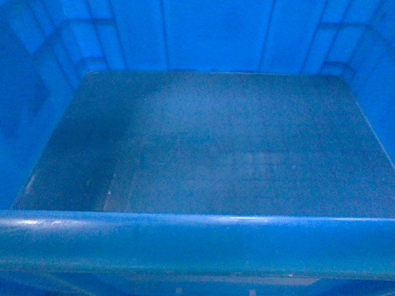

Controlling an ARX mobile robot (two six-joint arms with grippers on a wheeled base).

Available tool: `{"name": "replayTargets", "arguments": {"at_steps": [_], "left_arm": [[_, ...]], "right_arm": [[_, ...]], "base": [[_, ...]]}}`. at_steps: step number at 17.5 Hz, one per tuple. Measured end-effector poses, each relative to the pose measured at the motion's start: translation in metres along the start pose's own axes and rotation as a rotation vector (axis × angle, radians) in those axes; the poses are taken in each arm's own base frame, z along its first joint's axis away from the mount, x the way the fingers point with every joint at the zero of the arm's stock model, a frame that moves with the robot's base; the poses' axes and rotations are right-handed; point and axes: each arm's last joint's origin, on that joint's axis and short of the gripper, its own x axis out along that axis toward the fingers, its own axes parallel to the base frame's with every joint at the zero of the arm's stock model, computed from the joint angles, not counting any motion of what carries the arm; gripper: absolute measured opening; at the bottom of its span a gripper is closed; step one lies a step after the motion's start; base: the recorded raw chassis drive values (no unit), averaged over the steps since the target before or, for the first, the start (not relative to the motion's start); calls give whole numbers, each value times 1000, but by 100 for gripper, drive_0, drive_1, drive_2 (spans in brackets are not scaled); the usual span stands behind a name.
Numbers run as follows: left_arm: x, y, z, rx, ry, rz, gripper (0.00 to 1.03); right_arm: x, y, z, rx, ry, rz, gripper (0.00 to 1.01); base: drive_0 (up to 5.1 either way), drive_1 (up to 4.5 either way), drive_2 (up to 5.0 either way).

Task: Place box next to blue box on left shelf

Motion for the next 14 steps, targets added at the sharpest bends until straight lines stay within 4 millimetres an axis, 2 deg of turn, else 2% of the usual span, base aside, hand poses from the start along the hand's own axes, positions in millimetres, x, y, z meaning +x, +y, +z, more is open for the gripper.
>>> {"name": "replayTargets", "arguments": {"at_steps": [14], "left_arm": [[0,0,0,-1,-1,-1,14]], "right_arm": [[0,0,0,0,0,0,10]], "base": [[-166,-166,-166]]}}
